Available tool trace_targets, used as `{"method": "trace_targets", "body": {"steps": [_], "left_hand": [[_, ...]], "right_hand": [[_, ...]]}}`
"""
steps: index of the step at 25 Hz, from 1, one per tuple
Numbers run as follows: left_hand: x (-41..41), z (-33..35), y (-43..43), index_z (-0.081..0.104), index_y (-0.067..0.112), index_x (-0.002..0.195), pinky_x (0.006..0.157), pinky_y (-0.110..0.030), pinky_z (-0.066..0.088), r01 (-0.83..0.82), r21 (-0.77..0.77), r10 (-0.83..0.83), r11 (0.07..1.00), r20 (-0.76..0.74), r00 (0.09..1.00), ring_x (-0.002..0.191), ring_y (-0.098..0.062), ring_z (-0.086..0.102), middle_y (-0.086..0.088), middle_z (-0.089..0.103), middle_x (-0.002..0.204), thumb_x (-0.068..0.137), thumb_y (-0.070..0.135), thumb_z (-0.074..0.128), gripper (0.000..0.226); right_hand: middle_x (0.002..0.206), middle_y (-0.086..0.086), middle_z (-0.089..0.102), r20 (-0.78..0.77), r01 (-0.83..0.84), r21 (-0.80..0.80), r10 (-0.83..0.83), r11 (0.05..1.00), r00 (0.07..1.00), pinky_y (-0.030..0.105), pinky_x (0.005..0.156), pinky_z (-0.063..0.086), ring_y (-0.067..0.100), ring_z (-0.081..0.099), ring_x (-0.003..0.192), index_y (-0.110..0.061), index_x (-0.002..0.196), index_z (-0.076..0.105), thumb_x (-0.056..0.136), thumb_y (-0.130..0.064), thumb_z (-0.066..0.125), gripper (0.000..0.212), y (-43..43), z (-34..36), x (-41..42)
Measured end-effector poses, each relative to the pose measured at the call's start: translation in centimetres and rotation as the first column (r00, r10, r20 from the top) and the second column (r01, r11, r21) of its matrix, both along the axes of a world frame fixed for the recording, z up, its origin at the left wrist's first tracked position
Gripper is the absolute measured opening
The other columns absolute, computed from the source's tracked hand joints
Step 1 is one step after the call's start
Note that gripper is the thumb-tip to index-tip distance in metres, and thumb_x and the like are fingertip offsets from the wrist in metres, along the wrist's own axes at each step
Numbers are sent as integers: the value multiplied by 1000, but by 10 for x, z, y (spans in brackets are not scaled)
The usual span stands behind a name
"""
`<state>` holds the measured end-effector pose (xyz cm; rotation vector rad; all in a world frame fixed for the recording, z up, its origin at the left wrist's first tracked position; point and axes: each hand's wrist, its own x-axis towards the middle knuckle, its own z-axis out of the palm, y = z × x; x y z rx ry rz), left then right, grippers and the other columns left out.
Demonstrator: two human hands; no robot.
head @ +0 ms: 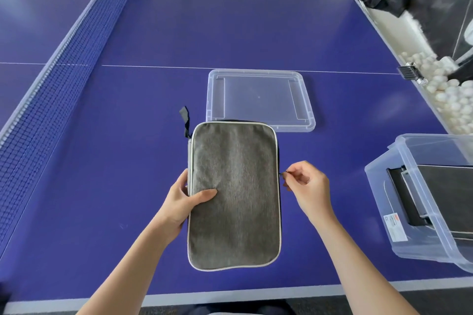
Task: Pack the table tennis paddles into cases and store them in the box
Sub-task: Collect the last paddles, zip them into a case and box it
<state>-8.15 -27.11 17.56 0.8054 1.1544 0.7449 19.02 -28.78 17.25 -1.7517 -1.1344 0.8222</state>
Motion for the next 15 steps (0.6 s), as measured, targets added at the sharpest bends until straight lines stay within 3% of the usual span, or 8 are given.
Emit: {"method": "trace_targets", "body": {"steps": [3,6,11,15], "left_hand": [[-5,3,-2,57,24,117,71,-26,57,162,41,-159,986,-73,985,95,-17,70,2,72,103,63,10,86,62],[-9,3,-1,57,20,117,72,-29,58,292,60,-277,954,-189,942,93,-18,70,0,72,100,72,-2,79,54],[-13,3,10,59,31,107,77,-39,59,468,131,-381,874,-413,827,89,-18,69,1,71,97,65,17,85,51],[-10,11,20,57,34,107,76,-38,58,550,157,-402,820,-526,749,82,-13,68,7,70,91,67,20,84,51]], "right_hand": [[72,11,67,-43,32,-21,-33,999,999,33,62,57,20,67,61,-7,78,62,82,5,62,12,7,5,9],[72,7,67,-4,29,-51,-29,998,1000,32,64,55,16,63,59,-10,77,63,80,1,66,12,13,10,19],[72,1,67,120,-59,-75,68,995,990,19,64,49,14,61,63,-13,75,64,78,-3,68,12,25,20,17],[73,0,67,177,-153,-30,156,988,972,17,66,50,14,62,67,-13,76,64,77,-2,68,13,40,34,4]]}}
